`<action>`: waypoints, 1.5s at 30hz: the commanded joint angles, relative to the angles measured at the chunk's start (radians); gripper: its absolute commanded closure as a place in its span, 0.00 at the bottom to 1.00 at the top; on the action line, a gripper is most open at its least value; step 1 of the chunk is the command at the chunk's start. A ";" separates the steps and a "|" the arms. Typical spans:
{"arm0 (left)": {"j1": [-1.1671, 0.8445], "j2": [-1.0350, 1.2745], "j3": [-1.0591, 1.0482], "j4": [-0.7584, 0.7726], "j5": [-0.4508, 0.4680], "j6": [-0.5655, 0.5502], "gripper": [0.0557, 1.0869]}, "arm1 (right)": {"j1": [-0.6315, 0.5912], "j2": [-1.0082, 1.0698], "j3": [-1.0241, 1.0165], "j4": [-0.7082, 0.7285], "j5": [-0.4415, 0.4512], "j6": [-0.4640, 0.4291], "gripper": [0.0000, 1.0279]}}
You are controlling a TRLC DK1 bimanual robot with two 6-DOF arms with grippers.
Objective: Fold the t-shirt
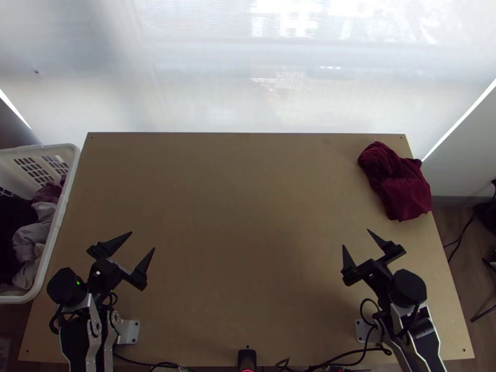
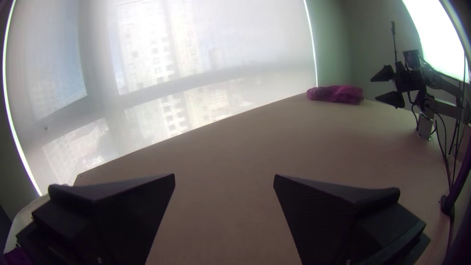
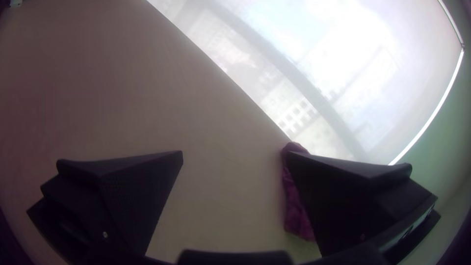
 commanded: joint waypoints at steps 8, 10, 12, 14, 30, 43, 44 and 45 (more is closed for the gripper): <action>0.073 -0.001 0.014 0.057 -0.001 -0.060 0.05 | -0.228 -0.001 0.006 0.029 0.024 -0.033 0.05; 0.075 -0.001 0.037 0.058 -0.001 -0.068 0.05 | -0.240 -0.001 0.020 0.063 0.024 -0.034 0.05; 0.077 0.001 0.062 0.058 -0.002 -0.068 0.05 | -0.239 -0.003 0.030 0.086 0.026 -0.034 0.05; 0.084 0.001 0.088 0.051 -0.002 -0.070 0.05 | -0.239 -0.001 0.047 0.103 0.027 -0.033 0.05; 0.193 0.268 0.272 0.144 -0.180 -0.192 0.05 | -0.233 0.197 0.164 0.264 0.112 0.051 0.05; 0.426 0.605 0.447 -0.038 -0.410 -0.034 0.05 | -0.165 0.620 0.702 -0.070 0.119 0.340 0.05; 0.468 0.648 0.467 -0.038 -0.410 0.001 0.05 | -0.156 0.629 0.728 -0.095 0.119 0.354 0.05; 0.500 0.693 0.487 -0.029 -0.412 0.024 0.05 | -0.142 0.632 0.748 -0.113 0.119 0.364 0.05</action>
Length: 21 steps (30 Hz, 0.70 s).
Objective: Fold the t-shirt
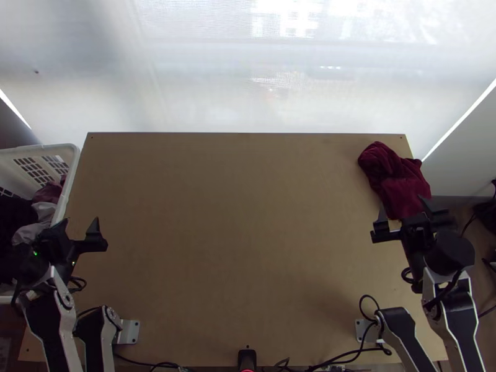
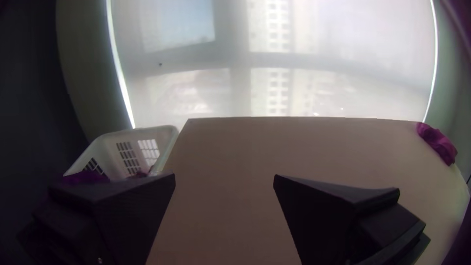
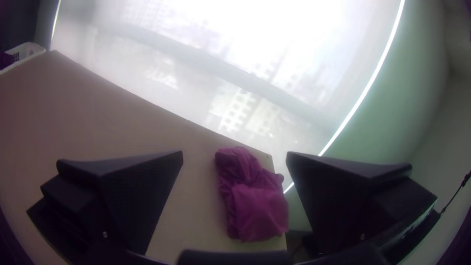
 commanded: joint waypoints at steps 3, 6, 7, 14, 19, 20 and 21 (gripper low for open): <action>0.307 0.349 0.187 -0.024 -0.048 0.148 0.05 | 0.057 0.121 0.245 -0.165 0.031 0.093 0.05; 0.367 0.413 0.236 -0.005 -0.046 0.174 0.05 | 0.080 0.158 0.288 -0.199 0.105 0.098 0.05; 0.368 0.433 0.244 -0.007 -0.048 0.189 0.05 | 0.080 0.166 0.294 -0.204 0.123 0.099 0.05; 0.457 0.688 0.304 -0.013 -0.031 0.231 0.05 | 0.080 0.225 0.346 -0.277 0.191 0.107 0.05; 0.505 0.861 0.394 -0.013 -0.031 0.229 0.05 | 0.083 0.290 0.399 -0.357 0.189 0.156 0.05; 0.505 0.883 0.411 -0.019 -0.031 0.232 0.05 | 0.085 0.302 0.417 -0.366 0.189 0.165 0.05; 0.505 0.903 0.429 -0.030 -0.031 0.235 0.05 | 0.085 0.314 0.437 -0.372 0.189 0.173 0.05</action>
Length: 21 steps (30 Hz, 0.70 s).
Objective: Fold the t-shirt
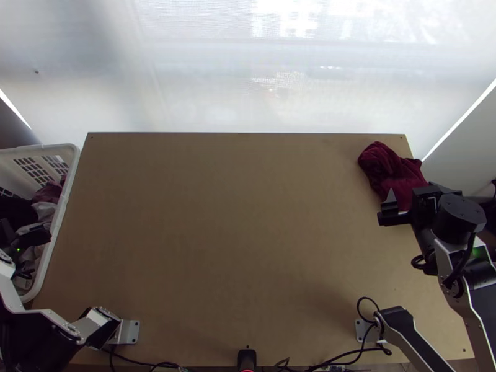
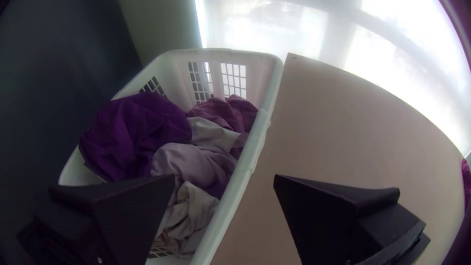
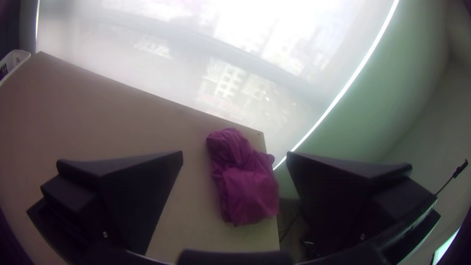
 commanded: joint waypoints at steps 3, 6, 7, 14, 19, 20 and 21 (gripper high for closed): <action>0.056 0.294 0.184 -0.075 0.006 0.021 0.05 | 0.007 0.116 0.147 -0.115 0.015 0.084 0.05; 0.059 0.402 0.268 -0.116 0.009 0.059 0.06 | 0.025 0.127 0.178 -0.143 0.015 0.101 0.05; 0.059 0.432 0.294 -0.117 0.018 0.061 0.06 | 0.033 0.130 0.184 -0.153 0.013 0.110 0.05; 0.036 0.595 0.437 -0.150 0.024 0.042 0.06 | 0.053 0.159 0.236 -0.216 -0.019 0.153 0.05; 0.035 0.738 0.541 -0.223 0.024 0.042 0.07 | 0.047 0.168 0.255 -0.247 -0.057 0.162 0.05; 0.035 0.755 0.554 -0.226 0.023 0.044 0.07 | 0.050 0.168 0.262 -0.252 -0.057 0.161 0.05; 0.033 0.768 0.561 -0.229 0.023 0.044 0.08 | 0.051 0.173 0.272 -0.256 -0.059 0.161 0.05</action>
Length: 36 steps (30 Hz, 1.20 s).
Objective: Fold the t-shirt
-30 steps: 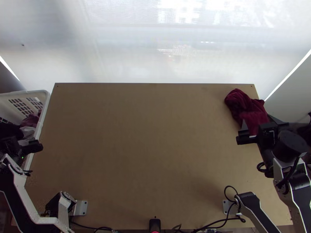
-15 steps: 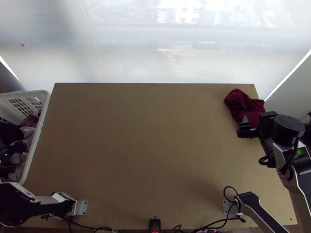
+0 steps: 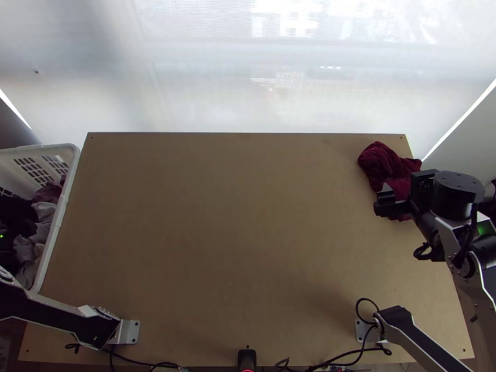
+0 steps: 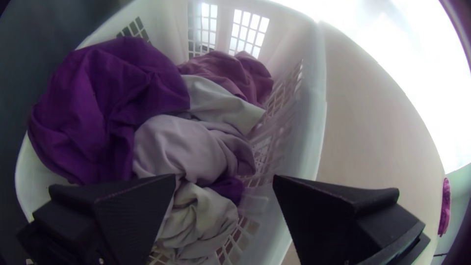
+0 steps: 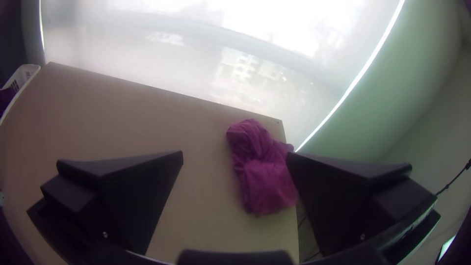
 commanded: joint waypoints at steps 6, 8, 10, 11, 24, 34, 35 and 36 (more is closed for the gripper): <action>-0.020 0.203 0.152 -0.020 -0.050 -0.022 0.10 | 0.009 0.047 0.086 -0.047 -0.046 0.014 0.05; -0.020 0.215 0.169 -0.020 -0.064 -0.026 0.11 | 0.012 0.048 0.088 -0.050 -0.051 0.014 0.05; -0.020 0.215 0.167 0.012 -0.087 -0.026 0.10 | 0.012 0.048 0.088 -0.054 -0.061 0.012 0.05; -0.020 0.215 0.169 0.032 -0.098 -0.026 0.10 | 0.012 0.048 0.088 -0.058 -0.066 0.012 0.05; -0.029 0.298 0.212 0.117 -0.179 -0.009 0.10 | 0.017 0.062 0.091 -0.062 -0.092 0.012 0.05; -0.032 0.354 0.192 0.157 -0.199 0.000 0.11 | 0.012 0.071 0.100 -0.062 -0.100 0.012 0.05; -0.035 0.359 0.189 0.160 -0.200 0.000 0.11 | 0.012 0.073 0.100 -0.062 -0.100 0.012 0.05; -0.037 0.364 0.189 0.164 -0.202 0.000 0.13 | 0.012 0.073 0.100 -0.062 -0.100 0.012 0.05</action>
